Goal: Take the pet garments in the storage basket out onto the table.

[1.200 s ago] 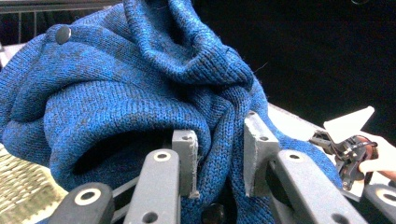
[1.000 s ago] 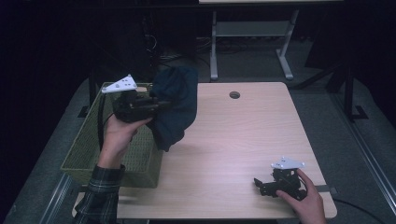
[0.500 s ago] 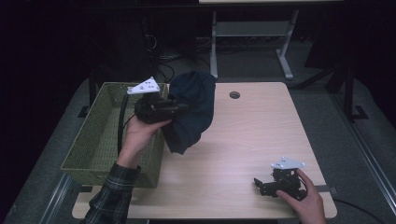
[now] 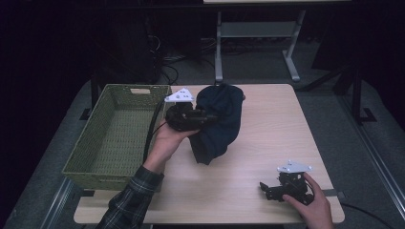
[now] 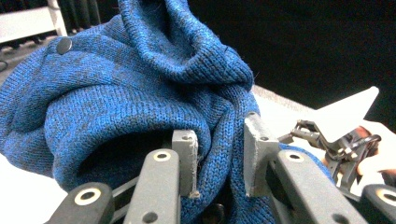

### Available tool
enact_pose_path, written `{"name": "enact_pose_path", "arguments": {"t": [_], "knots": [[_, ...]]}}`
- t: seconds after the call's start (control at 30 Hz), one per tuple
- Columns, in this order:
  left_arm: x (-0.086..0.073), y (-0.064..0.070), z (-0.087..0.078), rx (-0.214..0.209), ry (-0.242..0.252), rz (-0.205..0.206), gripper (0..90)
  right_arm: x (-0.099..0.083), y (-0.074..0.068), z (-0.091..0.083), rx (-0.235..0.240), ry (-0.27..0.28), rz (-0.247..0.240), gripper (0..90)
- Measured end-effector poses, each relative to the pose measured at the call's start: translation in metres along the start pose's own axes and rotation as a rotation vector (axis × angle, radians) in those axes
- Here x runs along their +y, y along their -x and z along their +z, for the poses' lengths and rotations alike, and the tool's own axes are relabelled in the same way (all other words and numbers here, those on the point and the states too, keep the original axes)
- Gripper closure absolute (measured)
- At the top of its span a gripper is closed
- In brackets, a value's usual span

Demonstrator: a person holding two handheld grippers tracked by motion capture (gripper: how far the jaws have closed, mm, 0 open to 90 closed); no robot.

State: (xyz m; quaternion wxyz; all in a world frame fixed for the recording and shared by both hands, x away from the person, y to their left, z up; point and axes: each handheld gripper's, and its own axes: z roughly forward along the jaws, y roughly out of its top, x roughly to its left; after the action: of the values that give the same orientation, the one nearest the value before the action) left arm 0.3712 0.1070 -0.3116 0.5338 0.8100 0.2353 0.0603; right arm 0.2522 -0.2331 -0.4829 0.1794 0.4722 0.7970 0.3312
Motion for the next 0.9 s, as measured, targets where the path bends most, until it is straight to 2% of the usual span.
{"name": "enact_pose_path", "arguments": {"t": [0.07,0.23,0.5,0.87,0.9], "knots": [[-0.005,0.001,0.012,-0.006,-0.024,0.001,70.2,0.000,0.000,0.000,0.000,0.000,0.000,0.0],[-0.013,0.001,0.027,-0.016,-0.054,-0.001,70.2,0.000,0.000,0.000,0.000,0.001,0.001,0.0],[-0.019,0.000,0.043,-0.008,-0.077,0.005,70.2,0.000,0.000,0.000,0.000,0.000,0.000,0.0],[-0.030,-0.003,0.079,-0.015,-0.123,0.002,70.2,0.000,0.000,0.000,-0.001,0.000,-0.004,0.0],[-0.032,-0.003,0.086,-0.020,-0.128,0.004,70.2,0.000,0.000,0.000,-0.001,0.000,-0.004,0.0]]}}
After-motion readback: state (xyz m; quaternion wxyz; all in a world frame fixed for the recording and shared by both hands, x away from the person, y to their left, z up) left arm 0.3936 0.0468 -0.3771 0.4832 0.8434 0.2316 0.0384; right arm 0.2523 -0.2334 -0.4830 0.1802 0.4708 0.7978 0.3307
